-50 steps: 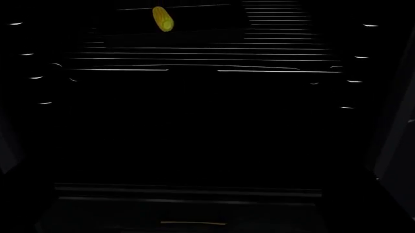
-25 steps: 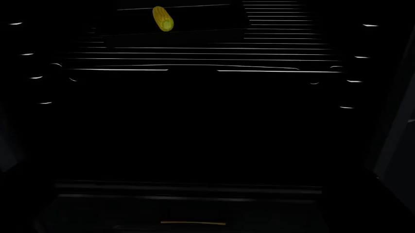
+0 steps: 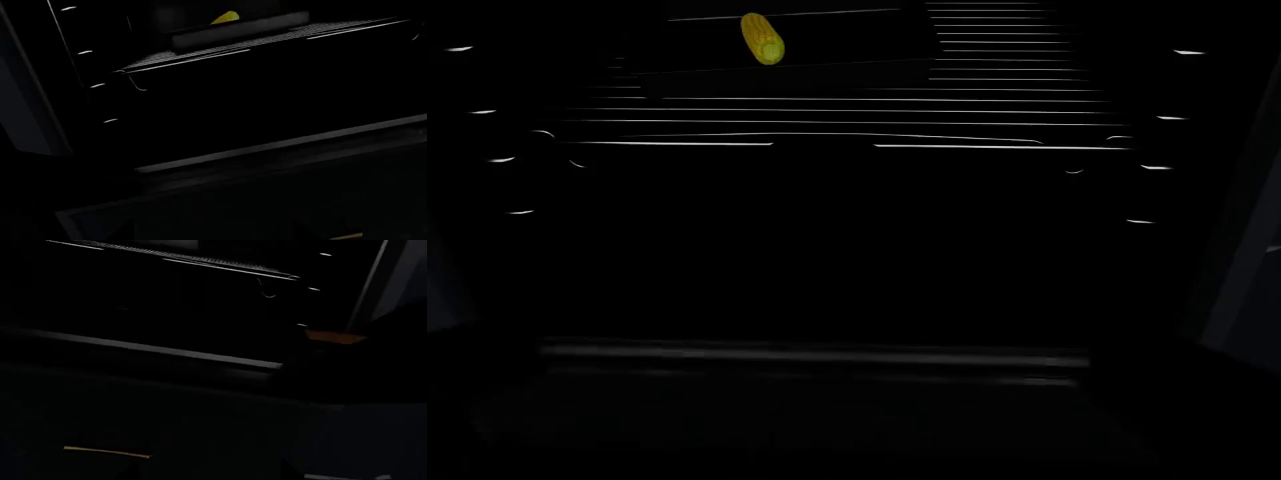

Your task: Close the oven door

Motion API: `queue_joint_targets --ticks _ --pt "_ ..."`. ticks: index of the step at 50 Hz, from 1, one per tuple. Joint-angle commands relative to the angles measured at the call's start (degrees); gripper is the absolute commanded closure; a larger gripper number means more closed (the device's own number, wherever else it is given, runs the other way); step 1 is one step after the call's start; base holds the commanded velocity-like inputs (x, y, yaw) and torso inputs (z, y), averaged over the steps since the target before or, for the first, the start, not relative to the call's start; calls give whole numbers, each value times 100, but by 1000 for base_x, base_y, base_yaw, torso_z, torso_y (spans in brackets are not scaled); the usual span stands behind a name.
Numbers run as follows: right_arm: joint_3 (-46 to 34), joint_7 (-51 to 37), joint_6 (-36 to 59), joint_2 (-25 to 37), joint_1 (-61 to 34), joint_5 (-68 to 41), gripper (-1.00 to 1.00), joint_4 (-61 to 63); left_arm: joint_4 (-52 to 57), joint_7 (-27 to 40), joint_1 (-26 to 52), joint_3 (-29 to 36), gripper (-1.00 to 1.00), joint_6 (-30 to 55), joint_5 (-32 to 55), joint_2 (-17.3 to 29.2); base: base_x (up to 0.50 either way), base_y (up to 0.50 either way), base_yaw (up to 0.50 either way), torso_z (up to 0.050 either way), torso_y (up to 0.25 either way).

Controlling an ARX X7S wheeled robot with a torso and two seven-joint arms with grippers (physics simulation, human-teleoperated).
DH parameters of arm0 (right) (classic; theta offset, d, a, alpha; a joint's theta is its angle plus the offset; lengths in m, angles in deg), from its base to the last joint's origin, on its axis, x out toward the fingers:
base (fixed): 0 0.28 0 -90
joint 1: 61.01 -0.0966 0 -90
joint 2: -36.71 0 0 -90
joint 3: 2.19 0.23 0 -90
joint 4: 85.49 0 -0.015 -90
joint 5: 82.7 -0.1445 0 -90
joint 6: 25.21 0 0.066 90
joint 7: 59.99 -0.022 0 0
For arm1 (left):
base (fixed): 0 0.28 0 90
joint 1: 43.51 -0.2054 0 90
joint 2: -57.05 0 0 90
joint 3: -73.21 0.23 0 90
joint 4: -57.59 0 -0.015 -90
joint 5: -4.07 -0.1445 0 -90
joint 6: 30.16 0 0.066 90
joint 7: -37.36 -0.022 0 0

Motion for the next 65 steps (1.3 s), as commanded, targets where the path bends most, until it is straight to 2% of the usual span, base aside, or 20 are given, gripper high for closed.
queue_joint_targets --ticks 1,2,3,4,6,7,9,19,20,21,27,32,48,65 --pt "-11 -199 743 186 -351 67 -100 641 121 53 234 127 -100 90 -71 -56 0 0 0 0 0" --pt "-14 -205 767 183 -373 67 -100 642 635 122 355 46 -100 679 93 12 0 0 0 0 0" --pt "-50 -215 874 192 -442 87 -100 706 192 74 332 139 -100 213 -60 -63 0 0 0 0 0" --pt "-81 -234 1012 211 -512 106 -100 800 750 148 539 42 -100 909 138 -7 0 0 0 0 0" --pt "-72 -256 1206 235 -638 93 -100 901 177 89 502 113 -100 287 -23 -107 0 0 0 0 0" --pt "-73 -277 1317 254 -706 100 -100 980 763 168 692 0 -100 986 198 -46 0 0 0 0 0" --pt "-95 -283 1445 270 -799 104 -100 1065 396 148 599 80 -100 464 12 -91 0 0 0 0 0" --pt "-44 -250 1822 321 -1322 33 -100 1344 454 222 1015 158 -100 828 -17 -182 0 0 0 0 0" --pt "-15 -244 1861 321 -1384 9 -100 1336 716 249 1181 93 -100 1246 109 -174 0 0 0 0 0" --pt "-6 -236 1868 325 -1420 4 -100 1328 455 223 1116 139 -100 938 27 -204 0 0 0 0 0" --pt "-13 -160 2066 344 -1755 -55 -100 1407 636 289 1313 194 -100 1185 -2 -236 0 0 0 0 0" --pt "-44 -17 2039 320 -2063 -78 -100 1173 753 333 1632 128 -100 1505 76 -297 0 0 0 0 0" --pt "-193 397 1969 44 -3298 -90 -100 116 48 332 2658 171 -100 1953 124 -651 0 0 0 0 0" --pt "-158 757 1666 -153 -4381 -51 -100 -1327 -1293 181 3851 456 -100 1805 -6 -1133 0 0 0 0 0"
